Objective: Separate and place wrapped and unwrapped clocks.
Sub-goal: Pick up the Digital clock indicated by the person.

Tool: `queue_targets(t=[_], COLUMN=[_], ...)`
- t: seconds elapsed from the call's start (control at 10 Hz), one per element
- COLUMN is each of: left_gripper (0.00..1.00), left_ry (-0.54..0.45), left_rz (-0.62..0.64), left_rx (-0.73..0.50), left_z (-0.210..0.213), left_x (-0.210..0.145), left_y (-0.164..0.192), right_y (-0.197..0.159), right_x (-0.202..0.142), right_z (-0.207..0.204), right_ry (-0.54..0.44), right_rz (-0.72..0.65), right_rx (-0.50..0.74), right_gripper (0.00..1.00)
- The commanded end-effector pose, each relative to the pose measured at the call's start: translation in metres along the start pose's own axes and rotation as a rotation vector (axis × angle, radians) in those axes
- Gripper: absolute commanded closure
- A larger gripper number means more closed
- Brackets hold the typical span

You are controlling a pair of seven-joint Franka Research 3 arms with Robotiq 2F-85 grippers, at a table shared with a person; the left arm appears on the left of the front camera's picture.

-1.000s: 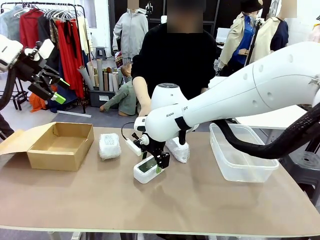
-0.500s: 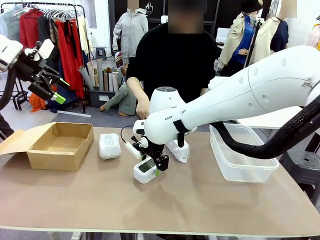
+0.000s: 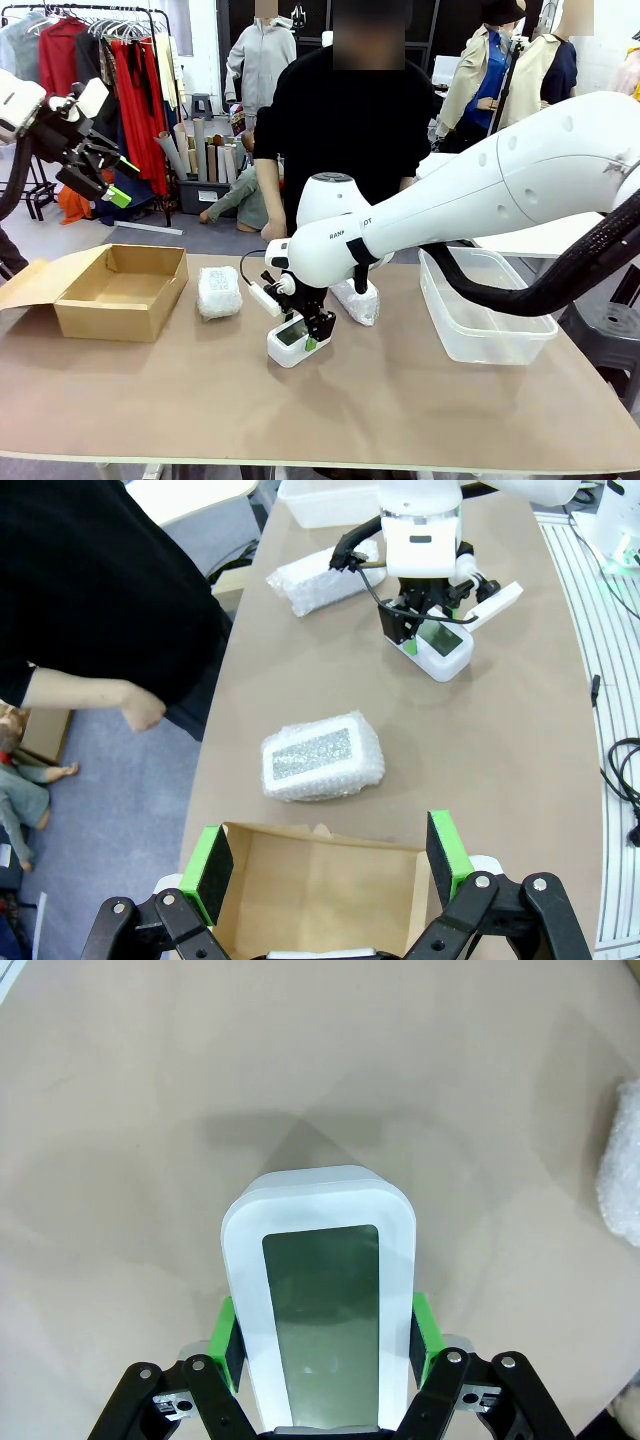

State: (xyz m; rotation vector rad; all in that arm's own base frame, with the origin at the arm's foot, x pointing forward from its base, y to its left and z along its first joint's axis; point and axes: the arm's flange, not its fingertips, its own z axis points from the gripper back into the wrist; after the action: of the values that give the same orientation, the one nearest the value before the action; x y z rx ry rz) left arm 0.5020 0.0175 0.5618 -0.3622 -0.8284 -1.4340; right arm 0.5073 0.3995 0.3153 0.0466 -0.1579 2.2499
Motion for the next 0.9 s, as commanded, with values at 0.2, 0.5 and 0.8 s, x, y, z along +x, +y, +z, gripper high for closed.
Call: queue_targets(t=[0.2,0.5,0.8], left_gripper=[0.00,0.00,0.00], left_ry=[-0.002,-0.002,-0.002], left_rz=[0.001,0.001,0.001], left_rx=[0.002,0.002,0.002], left_z=[0.001,0.001,0.001], left_x=[0.000,0.000,0.000], left_y=[0.000,0.000,0.000], right_y=[0.004,0.008,0.000], right_x=[-0.003,-0.002,-0.004], right_z=[0.040,0.105,0.158], right_ry=[-0.008,-0.115,-0.106], right_rz=[-0.007,-0.138,-0.336], right_rx=[-0.058,-0.053,-0.043], right_gripper=[1.00,1.00,1.00])
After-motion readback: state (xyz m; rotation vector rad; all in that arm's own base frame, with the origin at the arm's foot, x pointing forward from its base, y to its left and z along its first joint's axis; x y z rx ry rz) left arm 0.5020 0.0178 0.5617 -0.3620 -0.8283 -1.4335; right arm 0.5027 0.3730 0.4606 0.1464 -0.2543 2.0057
